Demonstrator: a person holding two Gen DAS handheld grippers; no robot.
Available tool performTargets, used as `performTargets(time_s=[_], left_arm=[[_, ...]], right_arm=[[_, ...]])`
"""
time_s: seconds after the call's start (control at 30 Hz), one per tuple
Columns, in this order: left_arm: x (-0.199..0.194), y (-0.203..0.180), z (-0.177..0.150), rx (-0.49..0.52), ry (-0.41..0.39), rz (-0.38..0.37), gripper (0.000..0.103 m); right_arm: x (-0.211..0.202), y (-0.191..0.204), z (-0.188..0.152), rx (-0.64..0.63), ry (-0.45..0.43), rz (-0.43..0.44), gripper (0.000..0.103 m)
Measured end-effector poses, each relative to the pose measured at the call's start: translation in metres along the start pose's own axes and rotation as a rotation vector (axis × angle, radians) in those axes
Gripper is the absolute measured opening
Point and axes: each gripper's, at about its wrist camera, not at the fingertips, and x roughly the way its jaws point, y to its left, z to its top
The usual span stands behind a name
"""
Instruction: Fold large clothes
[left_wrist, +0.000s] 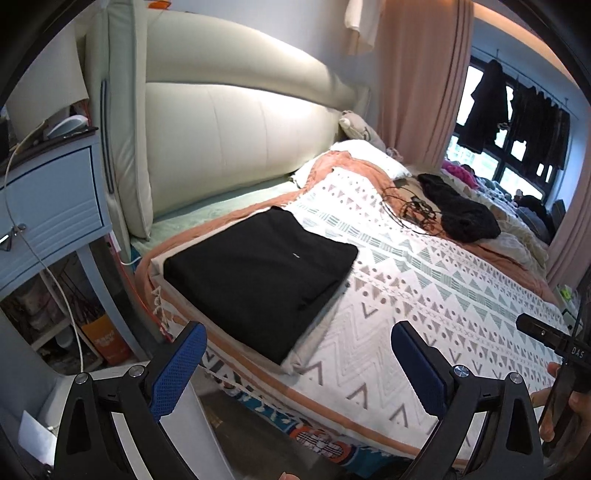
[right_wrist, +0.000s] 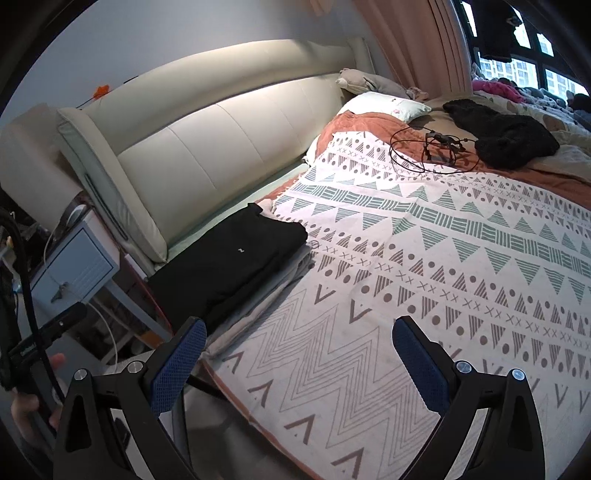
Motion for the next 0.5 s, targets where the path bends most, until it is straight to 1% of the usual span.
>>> performTargets(time_s=[0.1, 0.27, 0.5], left_arm=[[-0.012, -0.016, -0.015, 0.024, -0.008, -0.024, 0.1], [-0.031, -0.04, -0.037, 0.094, -0.029, -0.057, 0.1], [-0.053, -0.06, -0.064, 0.159, -0.053, -0.136, 0.1]], right_arm=[[-0.021, -0.007, -0.014, -0.009, -0.017, -0.016, 0.101], [-0.053, -0.018, -0.04, 0.005, -0.046, -0.049, 0.101], [-0.103, -0.031, -0.084, 0.04, -0.109, -0.14, 0.101]])
